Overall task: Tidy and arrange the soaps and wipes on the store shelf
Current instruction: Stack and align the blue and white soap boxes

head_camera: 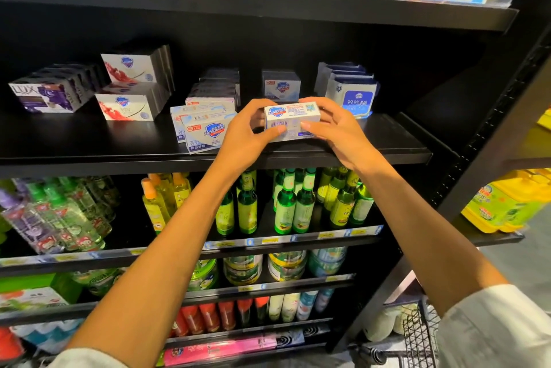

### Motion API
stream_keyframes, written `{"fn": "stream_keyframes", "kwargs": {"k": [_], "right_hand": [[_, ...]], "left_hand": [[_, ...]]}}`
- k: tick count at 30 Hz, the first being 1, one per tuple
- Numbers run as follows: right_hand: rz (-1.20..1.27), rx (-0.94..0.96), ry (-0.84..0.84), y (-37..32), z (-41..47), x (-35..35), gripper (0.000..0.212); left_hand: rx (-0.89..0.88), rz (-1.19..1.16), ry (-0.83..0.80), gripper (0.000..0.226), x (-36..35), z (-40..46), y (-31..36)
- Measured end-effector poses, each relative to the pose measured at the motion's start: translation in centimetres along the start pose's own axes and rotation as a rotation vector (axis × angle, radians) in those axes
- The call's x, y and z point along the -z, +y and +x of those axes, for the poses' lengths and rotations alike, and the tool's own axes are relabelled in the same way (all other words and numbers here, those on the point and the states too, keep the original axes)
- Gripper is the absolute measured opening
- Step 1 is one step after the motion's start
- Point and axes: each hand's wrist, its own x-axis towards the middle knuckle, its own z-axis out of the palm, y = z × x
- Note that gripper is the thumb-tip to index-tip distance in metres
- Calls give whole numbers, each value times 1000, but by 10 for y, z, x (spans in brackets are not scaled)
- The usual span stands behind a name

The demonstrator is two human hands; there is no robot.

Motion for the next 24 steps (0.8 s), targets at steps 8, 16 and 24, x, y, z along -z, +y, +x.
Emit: {"fn": "stream_keyframes", "kwargs": {"k": [8,16,24], "right_hand": [[-67,10,-97,-1,1,2,90],[-123,3,-114,0,2,4,77],[32,2,-49,5,2,6,71]], "left_hand": [[103,-27,15,37,-2,1,5],[175,-65,-2,45,-2,1,10],[92,-59,-95,76,3,0,5]]}}
